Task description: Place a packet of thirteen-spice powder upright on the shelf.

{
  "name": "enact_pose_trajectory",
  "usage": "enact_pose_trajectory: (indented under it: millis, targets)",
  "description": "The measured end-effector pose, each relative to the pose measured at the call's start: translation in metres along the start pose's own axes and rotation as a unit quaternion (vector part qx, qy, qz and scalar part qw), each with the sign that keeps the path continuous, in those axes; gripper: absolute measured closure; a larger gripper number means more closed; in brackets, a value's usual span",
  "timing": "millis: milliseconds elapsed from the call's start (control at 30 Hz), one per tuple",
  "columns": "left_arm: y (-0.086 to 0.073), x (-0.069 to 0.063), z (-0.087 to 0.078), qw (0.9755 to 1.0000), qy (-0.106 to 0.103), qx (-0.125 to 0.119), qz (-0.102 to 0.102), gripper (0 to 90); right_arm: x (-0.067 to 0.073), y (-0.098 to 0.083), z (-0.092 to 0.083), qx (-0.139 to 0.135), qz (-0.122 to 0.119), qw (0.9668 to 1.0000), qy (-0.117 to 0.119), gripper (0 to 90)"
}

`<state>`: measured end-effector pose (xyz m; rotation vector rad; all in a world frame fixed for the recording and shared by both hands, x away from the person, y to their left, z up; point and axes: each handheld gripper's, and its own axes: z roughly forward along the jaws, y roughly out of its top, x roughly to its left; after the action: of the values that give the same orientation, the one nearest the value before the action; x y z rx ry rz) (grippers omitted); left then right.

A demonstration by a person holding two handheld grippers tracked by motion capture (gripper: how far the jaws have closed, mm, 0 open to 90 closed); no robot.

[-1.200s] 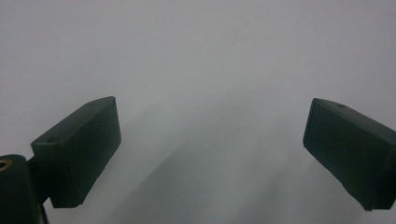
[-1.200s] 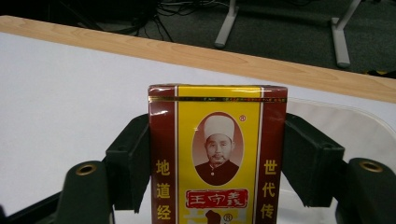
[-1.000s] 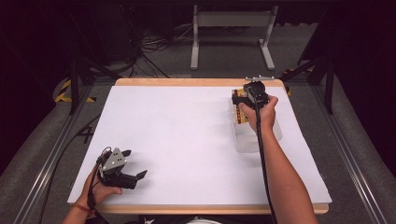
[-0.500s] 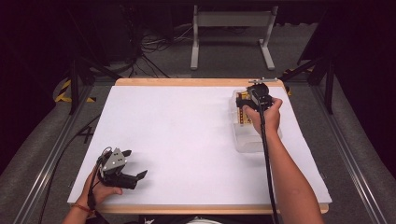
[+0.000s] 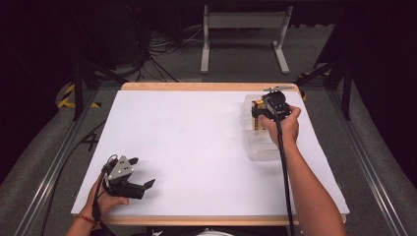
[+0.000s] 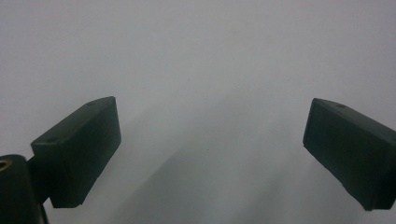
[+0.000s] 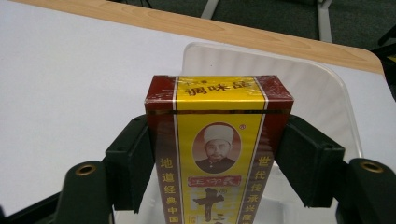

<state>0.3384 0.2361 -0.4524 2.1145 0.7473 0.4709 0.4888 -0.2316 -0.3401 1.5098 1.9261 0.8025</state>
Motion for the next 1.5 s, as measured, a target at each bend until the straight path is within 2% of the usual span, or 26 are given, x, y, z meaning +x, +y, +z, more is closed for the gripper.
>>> enact_pose_trajectory:
  millis: [500,700,900,1200,1300,1500]
  targets:
    - [0.001,0.001,-0.001,1.0,0.003,-0.004,-0.003,4.8,-0.014,-0.01,-0.002,0.01,0.003,0.9999,-0.004,32.0]
    - [0.0,0.001,-0.001,1.0,0.002,-0.004,-0.003,4.7,-0.02,-0.013,-0.001,0.014,0.012,0.9998,-0.003,31.0]
    - [0.0,0.001,0.0,1.0,0.003,-0.002,-0.002,4.7,-0.023,-0.015,-0.003,0.009,0.012,0.9999,-0.002,30.5]
    - [0.001,0.0,-0.001,0.9999,0.007,-0.005,-0.006,4.7,-0.023,-0.017,-0.004,0.008,0.001,1.0,0.003,28.0]
    - [0.001,0.0,-0.001,1.0,0.007,-0.004,-0.005,4.7,-0.021,-0.017,-0.005,0.01,-0.01,0.9999,0.005,26.2]
    - [0.001,0.0,-0.002,0.9999,0.009,-0.006,-0.006,4.7,-0.024,-0.017,-0.006,0.006,-0.008,0.9999,0.002,23.7]
